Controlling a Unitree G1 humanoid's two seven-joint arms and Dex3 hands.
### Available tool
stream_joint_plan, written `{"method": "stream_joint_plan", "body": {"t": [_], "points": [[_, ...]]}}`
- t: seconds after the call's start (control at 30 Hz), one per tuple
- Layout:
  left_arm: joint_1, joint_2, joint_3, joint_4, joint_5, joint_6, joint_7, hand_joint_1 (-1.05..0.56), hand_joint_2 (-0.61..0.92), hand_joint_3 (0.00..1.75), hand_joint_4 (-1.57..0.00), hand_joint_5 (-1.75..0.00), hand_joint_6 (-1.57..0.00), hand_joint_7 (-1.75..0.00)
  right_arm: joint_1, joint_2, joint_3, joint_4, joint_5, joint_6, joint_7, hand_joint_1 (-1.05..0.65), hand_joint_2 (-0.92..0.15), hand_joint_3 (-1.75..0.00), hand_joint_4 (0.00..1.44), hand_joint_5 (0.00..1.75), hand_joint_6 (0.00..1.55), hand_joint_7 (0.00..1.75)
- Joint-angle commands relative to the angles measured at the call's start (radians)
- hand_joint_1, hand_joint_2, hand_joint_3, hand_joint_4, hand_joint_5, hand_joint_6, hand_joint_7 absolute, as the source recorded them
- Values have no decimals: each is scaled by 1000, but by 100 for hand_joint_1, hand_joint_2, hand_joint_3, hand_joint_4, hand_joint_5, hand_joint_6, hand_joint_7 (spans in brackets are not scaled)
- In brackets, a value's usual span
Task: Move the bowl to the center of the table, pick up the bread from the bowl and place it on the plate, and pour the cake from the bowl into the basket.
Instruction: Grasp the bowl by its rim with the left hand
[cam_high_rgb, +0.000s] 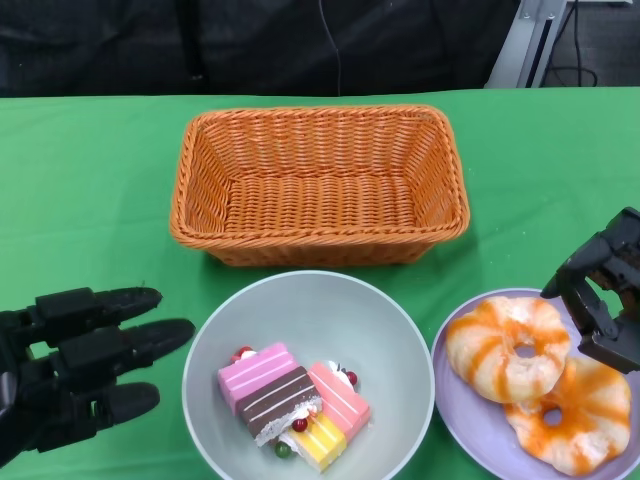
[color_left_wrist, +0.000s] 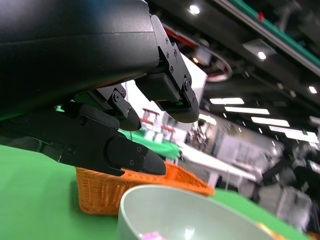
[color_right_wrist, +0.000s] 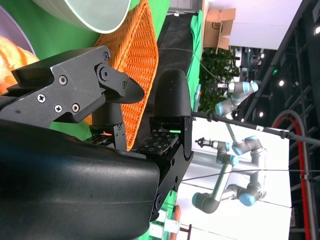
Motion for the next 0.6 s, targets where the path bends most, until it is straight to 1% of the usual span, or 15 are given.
{"method": "stream_joint_plan", "body": {"t": [0.03,0.17,0.23,0.47,0.6], "points": [[5,71,-55,-18,55,-6,90,-32,92,4,-72,0,-74,-1,-1,1,-13,-6,5,-3,-13,-3,-75,-81,70,161,66,126],[8,86,-91,-35,110,-6,171,-33,92,3,-71,0,-78,-2,0,7,-11,-13,1,2,-26,-2,-75,-82,71,160,66,126],[7,99,-118,-55,141,-6,205,-33,92,2,-73,-1,-81,-3,-3,6,-11,-9,21,12,-12,-3,-76,-82,71,161,66,126],[1,164,-211,-83,206,-6,279,-36,91,1,-73,-1,-86,-2,-5,10,-10,-6,6,10,-25,-3,-74,-85,72,162,66,128],[1,198,-256,-107,240,9,302,-38,92,1,-73,0,-88,-2,-9,12,-10,-4,29,20,-10,-3,-74,-87,72,163,66,129]]}}
